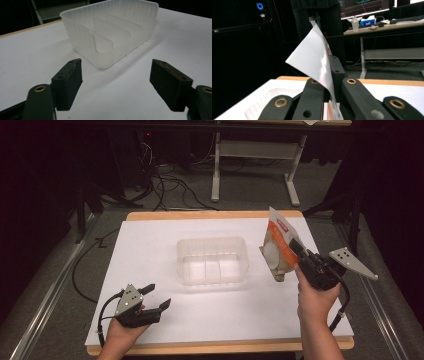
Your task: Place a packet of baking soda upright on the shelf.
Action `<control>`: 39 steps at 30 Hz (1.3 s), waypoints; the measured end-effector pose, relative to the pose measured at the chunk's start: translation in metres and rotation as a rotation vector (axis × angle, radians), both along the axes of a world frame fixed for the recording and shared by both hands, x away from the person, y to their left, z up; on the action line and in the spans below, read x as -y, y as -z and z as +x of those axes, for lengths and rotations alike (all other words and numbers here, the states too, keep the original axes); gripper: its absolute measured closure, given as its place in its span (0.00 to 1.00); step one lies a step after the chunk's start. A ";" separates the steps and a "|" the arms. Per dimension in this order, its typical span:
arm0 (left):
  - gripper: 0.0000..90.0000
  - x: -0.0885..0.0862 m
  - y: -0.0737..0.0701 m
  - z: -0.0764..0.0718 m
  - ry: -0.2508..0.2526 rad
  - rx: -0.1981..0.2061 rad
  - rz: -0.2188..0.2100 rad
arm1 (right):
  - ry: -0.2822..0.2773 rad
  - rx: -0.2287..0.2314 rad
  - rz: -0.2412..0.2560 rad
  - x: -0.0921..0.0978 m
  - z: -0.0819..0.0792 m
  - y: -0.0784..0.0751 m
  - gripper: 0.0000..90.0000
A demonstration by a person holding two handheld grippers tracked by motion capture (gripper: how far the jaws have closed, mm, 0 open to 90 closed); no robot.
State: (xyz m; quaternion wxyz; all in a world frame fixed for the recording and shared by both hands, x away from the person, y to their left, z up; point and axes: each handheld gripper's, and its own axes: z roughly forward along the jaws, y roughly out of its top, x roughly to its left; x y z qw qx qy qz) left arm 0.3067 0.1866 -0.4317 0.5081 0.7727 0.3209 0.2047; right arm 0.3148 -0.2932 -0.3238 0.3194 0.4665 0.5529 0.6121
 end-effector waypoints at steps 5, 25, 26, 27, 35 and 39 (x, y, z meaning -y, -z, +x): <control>0.30 0.000 0.000 -0.001 0.001 0.000 -0.004 | -0.022 0.034 0.010 -0.013 0.004 -0.013 1.00; 0.30 -0.003 -0.003 -0.007 0.013 0.012 -0.009 | -0.143 0.003 0.064 -0.098 0.048 -0.003 1.00; 0.30 -0.003 -0.003 -0.007 0.018 0.010 -0.002 | -0.143 0.003 0.055 -0.102 0.050 -0.002 1.00; 0.30 -0.002 -0.003 -0.007 0.019 0.012 0.002 | -0.146 0.001 0.049 -0.106 0.051 0.000 1.00; 0.30 -0.003 -0.003 -0.007 0.025 0.012 -0.005 | -0.177 -0.019 0.016 -0.131 0.066 0.009 1.00; 0.30 -0.003 -0.003 -0.007 0.026 0.011 -0.005 | -0.176 -0.021 -0.019 -0.141 0.071 0.013 1.00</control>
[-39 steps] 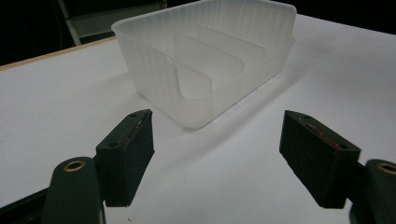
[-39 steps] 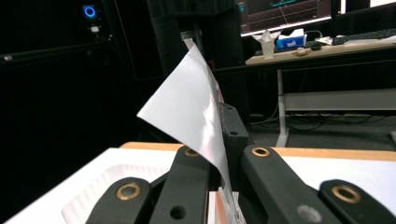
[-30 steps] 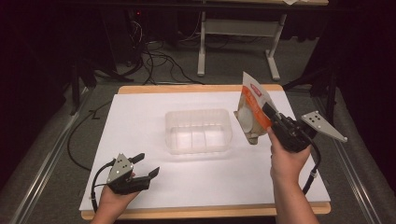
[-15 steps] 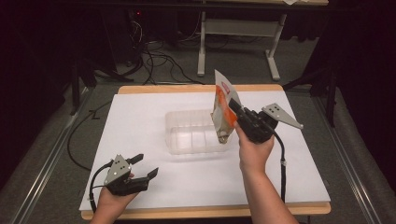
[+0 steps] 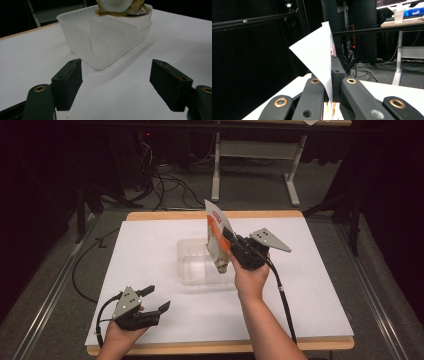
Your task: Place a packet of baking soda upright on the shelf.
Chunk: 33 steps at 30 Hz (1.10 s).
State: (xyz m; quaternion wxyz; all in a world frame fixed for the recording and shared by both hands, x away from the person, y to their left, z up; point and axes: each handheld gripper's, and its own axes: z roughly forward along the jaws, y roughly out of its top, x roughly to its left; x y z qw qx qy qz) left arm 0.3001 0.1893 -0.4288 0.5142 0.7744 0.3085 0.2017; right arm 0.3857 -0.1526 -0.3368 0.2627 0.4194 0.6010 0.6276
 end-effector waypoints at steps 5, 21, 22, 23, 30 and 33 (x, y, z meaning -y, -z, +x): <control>0.30 0.001 0.000 0.000 0.005 -0.001 0.004 | 0.008 -0.006 -0.018 -0.005 0.005 0.003 1.00; 0.30 0.003 0.001 0.000 0.017 0.000 0.012 | 0.003 -0.018 -0.093 -0.021 0.024 0.021 1.00; 0.30 0.003 0.001 0.000 0.017 0.000 0.013 | 0.005 -0.018 -0.098 -0.022 0.026 0.023 1.00; 0.30 0.003 0.001 0.000 0.017 0.000 0.013 | 0.003 -0.014 -0.104 -0.022 0.027 0.024 1.00; 0.30 0.003 0.001 0.001 0.019 0.001 0.017 | -0.016 -0.012 -0.102 -0.024 0.030 0.034 1.00; 0.30 0.003 0.001 0.001 0.021 0.000 0.019 | -0.018 -0.016 -0.100 -0.023 0.030 0.039 1.00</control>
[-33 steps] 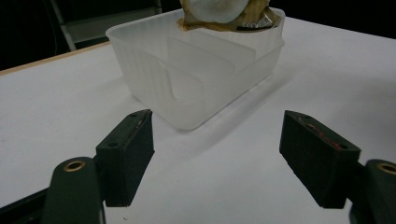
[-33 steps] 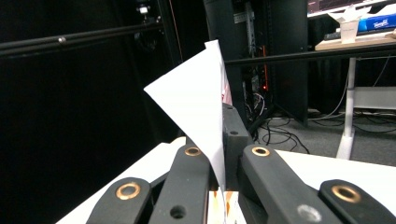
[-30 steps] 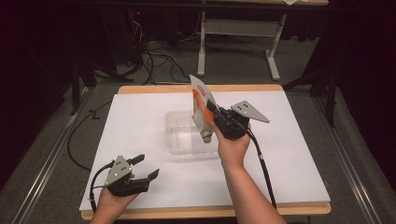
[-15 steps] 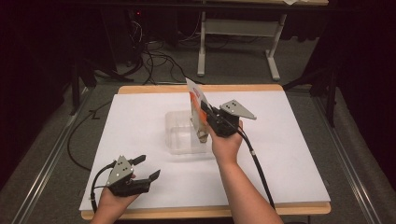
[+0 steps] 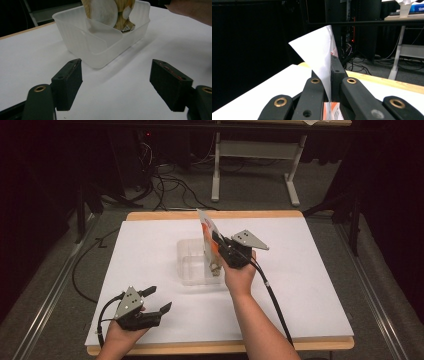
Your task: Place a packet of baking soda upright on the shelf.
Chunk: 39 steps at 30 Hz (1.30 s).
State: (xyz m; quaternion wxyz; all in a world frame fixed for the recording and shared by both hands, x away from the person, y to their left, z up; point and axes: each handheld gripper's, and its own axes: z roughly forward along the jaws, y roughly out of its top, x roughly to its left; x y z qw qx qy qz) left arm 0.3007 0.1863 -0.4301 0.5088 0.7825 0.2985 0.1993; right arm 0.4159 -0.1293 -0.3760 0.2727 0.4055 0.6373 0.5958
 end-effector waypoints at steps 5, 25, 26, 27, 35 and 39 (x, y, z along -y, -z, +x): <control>0.30 0.001 0.000 0.000 0.001 0.000 -0.001 | -0.001 0.004 0.002 -0.001 -0.002 0.003 1.00; 0.30 0.002 0.000 0.000 0.009 -0.004 0.003 | -0.011 -0.021 0.007 -0.002 -0.007 0.011 1.00; 0.30 0.002 0.000 0.000 0.010 -0.005 0.003 | -0.013 -0.024 0.008 -0.002 -0.007 0.012 1.00; 0.30 0.002 0.000 0.000 0.010 -0.005 0.003 | -0.012 -0.024 0.009 -0.002 -0.008 0.012 1.00; 0.30 0.002 0.000 0.000 0.010 -0.003 0.005 | -0.010 -0.034 0.019 0.000 -0.012 0.016 1.00; 0.30 0.002 0.000 0.000 0.010 0.000 0.003 | -0.007 -0.042 0.017 0.003 -0.015 0.019 1.00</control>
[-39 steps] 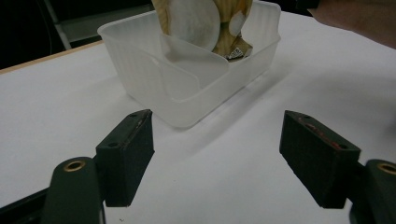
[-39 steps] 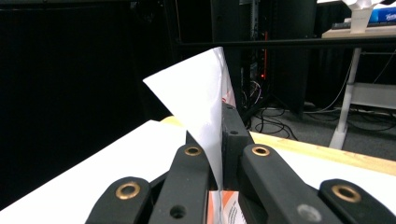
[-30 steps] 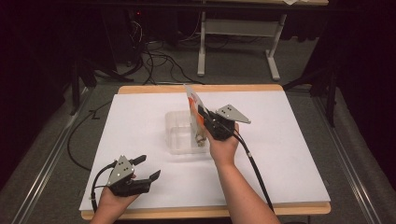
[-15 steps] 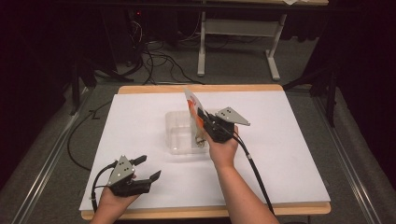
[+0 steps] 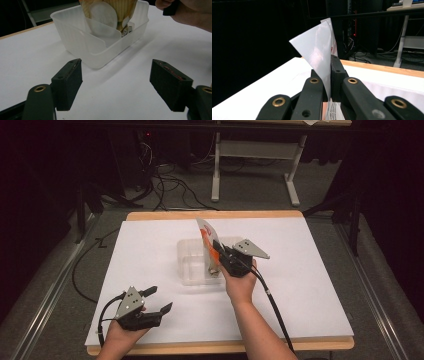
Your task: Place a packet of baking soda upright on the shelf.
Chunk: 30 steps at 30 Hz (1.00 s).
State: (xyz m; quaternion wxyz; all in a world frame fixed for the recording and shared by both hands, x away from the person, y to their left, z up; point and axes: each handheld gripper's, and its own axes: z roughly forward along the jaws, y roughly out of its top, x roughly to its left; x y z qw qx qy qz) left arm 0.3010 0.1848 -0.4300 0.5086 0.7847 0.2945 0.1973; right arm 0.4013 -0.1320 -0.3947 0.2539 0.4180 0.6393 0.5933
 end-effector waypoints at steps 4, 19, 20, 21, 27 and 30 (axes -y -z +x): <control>0.30 0.000 0.000 0.000 0.001 0.000 0.000 | -0.002 -0.001 -0.003 0.001 -0.002 0.003 1.00; 0.30 -0.001 0.000 0.001 -0.006 -0.002 -0.007 | -0.006 -0.015 -0.026 0.003 -0.010 0.018 1.00; 0.30 -0.001 0.000 0.001 -0.005 -0.002 -0.007 | -0.007 -0.017 -0.026 0.003 -0.010 0.019 1.00; 0.30 -0.001 0.000 0.001 -0.005 -0.002 -0.007 | -0.006 -0.021 -0.030 0.003 -0.011 0.021 1.00; 0.30 -0.001 0.000 0.001 -0.007 -0.001 -0.006 | -0.009 -0.026 -0.044 0.004 -0.016 0.029 1.00; 0.30 -0.001 0.000 0.001 -0.007 -0.001 -0.005 | -0.009 -0.031 -0.039 0.004 -0.019 0.032 1.00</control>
